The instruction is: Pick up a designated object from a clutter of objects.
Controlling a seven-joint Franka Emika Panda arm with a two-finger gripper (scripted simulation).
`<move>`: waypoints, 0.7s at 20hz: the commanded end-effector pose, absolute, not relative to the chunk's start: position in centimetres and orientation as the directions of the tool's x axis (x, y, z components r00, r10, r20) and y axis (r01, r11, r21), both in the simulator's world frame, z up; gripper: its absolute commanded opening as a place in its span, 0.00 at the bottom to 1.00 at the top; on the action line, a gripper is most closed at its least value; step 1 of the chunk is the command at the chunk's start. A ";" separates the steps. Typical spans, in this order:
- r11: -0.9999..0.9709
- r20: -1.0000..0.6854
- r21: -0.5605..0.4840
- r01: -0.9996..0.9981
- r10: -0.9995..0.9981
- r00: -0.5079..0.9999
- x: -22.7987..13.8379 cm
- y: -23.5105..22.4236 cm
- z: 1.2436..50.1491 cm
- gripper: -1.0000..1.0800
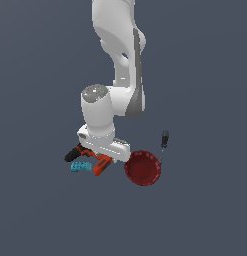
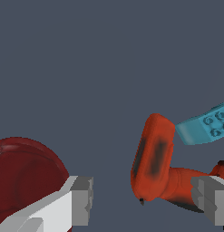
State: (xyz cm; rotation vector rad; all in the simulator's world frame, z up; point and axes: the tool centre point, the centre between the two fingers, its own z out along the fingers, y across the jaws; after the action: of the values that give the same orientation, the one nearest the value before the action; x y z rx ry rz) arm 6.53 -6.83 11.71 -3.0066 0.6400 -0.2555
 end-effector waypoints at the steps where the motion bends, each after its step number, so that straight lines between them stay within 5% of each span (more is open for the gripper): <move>1: -0.896 0.164 -0.095 -0.435 -0.445 0.881 6.5 -7.8 10.1 0.81; 14: -0.850 0.196 -0.104 -0.517 -0.527 0.827 6.1 -10.2 6.2 0.81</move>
State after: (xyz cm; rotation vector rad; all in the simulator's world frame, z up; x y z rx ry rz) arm 6.09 -10.07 6.30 -2.9596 0.8396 -0.3336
